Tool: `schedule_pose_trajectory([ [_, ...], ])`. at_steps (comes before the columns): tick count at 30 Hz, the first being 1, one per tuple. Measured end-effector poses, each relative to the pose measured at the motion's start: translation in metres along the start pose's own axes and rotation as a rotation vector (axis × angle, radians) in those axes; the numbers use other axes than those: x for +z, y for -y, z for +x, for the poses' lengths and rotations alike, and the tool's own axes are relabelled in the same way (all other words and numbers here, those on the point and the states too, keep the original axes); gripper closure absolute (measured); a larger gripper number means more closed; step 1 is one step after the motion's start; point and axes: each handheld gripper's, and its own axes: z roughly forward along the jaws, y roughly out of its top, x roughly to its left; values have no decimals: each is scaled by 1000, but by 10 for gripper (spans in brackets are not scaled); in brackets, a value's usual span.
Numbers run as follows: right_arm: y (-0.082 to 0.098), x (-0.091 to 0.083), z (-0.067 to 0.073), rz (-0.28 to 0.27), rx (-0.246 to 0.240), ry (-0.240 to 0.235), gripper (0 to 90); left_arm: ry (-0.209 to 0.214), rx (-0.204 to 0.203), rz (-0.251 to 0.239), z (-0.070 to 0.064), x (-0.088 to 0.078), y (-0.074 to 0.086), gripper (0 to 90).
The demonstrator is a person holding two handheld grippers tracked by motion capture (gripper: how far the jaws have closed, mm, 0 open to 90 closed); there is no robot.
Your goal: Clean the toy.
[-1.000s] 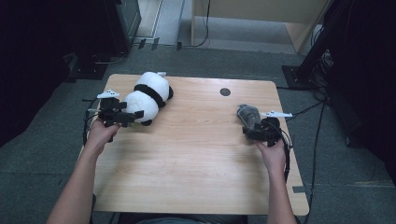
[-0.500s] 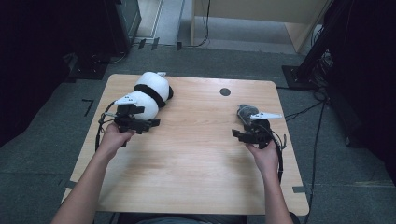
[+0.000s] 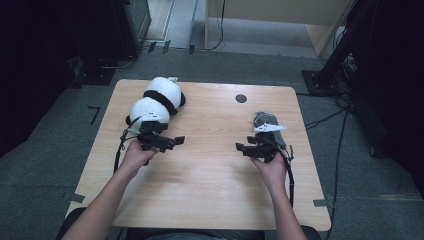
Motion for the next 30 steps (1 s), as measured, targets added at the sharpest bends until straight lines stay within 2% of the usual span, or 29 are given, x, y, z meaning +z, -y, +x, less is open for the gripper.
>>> schedule_pose_trajectory([
  [1, 2, 2, 1, -8, -1, -2, 395, 4, -1, 2, -2, 2, 2, 0],
  [4, 7, 8, 5, 18, 4, -8, 394, -3, 12, 27, -8, 10, 6, 0],
  [7, 9, 15, 10, 47, -2, -13, 391, 18, -10, 40, -11, 16, 10, 0],
  [10, 11, 20, 16, 70, -6, -37, 396, 21, -16, 46, -15, 21, 15, 0],
  [13, 13, 26, 23, 84, -34, -32, 396, 18, -2, 60, -18, 27, 22, 0],
  [15, 15, 29, 27, 71, -40, -31, 396, 10, 7, 93, -20, 32, 25, 0],
  [18, 18, 34, 31, 71, -49, -14, 392, -1, 27, 106, -23, 39, 31, 0],
  [20, 20, 37, 32, 83, -54, -13, 391, 7, 18, 128, -23, 44, 34, 0],
  [23, 25, 40, 35, 91, -58, 0, 392, -13, 52, 165, -25, 52, 38, 0],
  [27, 31, 44, 38, 100, -71, 31, 392, 2, 52, 189, -26, 60, 41, 0],
  [30, 35, 45, 40, 82, -71, 53, 392, -15, 100, 183, -30, 64, 44, 0],
])
